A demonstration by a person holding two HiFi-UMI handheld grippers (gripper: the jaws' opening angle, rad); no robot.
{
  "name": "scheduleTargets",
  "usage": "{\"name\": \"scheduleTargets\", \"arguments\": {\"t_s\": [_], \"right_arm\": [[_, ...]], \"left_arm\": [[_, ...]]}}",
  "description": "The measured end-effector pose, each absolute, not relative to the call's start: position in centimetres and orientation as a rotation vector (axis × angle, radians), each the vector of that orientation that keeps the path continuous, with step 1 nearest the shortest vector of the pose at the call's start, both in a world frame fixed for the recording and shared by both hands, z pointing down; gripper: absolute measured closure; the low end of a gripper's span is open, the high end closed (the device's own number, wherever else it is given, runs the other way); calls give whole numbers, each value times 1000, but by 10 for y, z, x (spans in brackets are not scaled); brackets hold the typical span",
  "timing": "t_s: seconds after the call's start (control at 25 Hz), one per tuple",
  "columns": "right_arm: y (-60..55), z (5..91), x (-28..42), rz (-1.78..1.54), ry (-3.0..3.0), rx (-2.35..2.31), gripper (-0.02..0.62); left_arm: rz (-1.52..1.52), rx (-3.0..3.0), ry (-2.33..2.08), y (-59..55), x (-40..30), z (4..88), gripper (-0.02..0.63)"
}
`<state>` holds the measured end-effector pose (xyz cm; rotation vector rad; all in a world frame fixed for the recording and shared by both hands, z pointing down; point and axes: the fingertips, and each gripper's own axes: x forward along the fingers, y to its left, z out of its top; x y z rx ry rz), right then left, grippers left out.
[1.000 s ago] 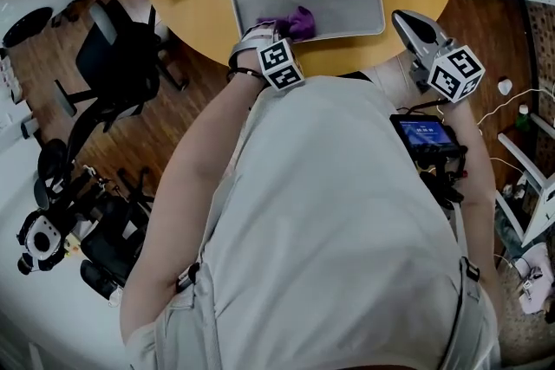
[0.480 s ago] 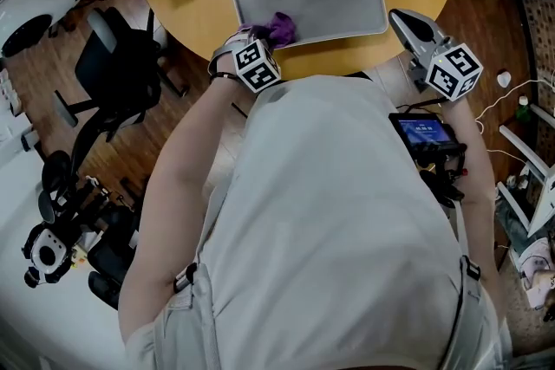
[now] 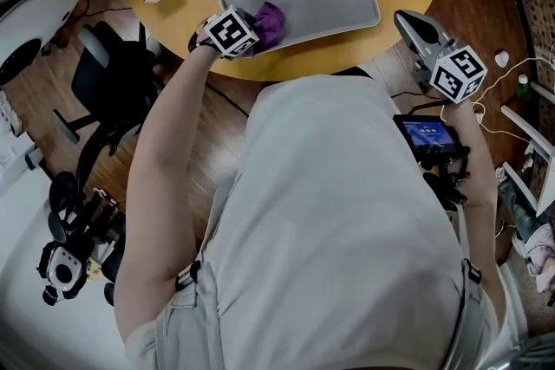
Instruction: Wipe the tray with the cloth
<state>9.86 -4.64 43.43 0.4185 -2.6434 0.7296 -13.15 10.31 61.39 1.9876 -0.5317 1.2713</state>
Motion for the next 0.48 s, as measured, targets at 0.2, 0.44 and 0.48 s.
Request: {"name": "scheduleTargets", "arguments": {"t_s": [0.2,0.44,0.48], "right_arm": [[-50,438,110,749,-2625,463,592],[-52,446,120,777,-2602,517,592],[-52,446,122,783,-2600,524,592]], "left_arm": [[1293,1979,-521,72,-155,615,548],[1386,1972,-543,37,-185,618,548],[1395,1971,-544,33,-188,618,548]]}}
